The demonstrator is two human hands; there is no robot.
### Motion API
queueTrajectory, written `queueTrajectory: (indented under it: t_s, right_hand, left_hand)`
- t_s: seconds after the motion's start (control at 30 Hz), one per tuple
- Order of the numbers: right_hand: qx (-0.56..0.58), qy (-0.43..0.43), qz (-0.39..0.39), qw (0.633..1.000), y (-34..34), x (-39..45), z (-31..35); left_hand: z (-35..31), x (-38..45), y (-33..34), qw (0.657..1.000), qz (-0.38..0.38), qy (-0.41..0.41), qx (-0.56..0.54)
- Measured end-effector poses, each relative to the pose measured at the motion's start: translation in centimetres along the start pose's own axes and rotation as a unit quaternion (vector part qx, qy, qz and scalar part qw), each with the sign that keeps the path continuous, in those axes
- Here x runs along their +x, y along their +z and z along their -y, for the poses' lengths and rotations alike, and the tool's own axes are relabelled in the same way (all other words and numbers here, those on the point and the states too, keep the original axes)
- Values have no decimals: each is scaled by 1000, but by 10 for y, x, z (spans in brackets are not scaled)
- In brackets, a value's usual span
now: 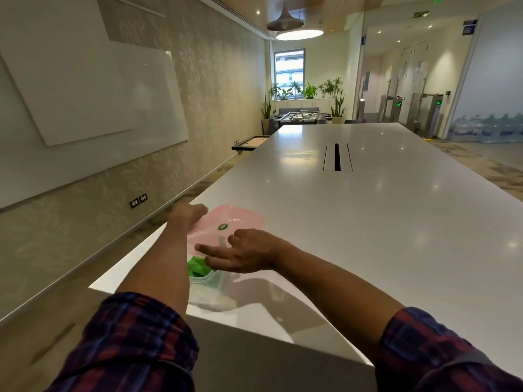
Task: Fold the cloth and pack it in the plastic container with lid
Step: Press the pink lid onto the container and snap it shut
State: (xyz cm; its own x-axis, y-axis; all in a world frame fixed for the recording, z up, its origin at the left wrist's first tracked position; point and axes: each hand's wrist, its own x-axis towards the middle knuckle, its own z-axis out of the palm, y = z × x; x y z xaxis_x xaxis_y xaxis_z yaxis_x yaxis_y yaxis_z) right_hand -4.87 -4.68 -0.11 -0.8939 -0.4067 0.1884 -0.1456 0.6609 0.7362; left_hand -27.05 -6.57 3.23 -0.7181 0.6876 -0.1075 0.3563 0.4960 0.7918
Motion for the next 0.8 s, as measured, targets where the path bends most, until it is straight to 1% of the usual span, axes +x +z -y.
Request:
queueTrajectory:
  t_s: [0.07, 0.17, 0.27, 0.33, 0.43, 0.6, 0.8]
  right_hand:
    - [15, -1, 10, 1000, -1, 6, 4]
    - [28, 21, -4, 999, 0, 9, 10]
    - [19, 42, -20, 999, 5, 9, 16]
    - [24, 56, -47, 997, 6, 8, 17]
    - [77, 86, -81, 990, 6, 8, 17]
    - [133, 113, -75, 982, 10, 11, 21]
    - [149, 123, -62, 979, 10, 13, 27]
  left_hand:
    - [5, -3, -1, 995, -41, -9, 92]
    - [9, -13, -3, 976, -95, -5, 198]
    - [12, -16, -4, 959, -120, 0, 258]
    - [14, -16, -1, 959, -115, -3, 259]
    - [18, -13, 0, 958, -119, 10, 260]
    - [22, -3, -10, 957, -131, 19, 257]
    - [30, 5, -13, 966, -131, -6, 223]
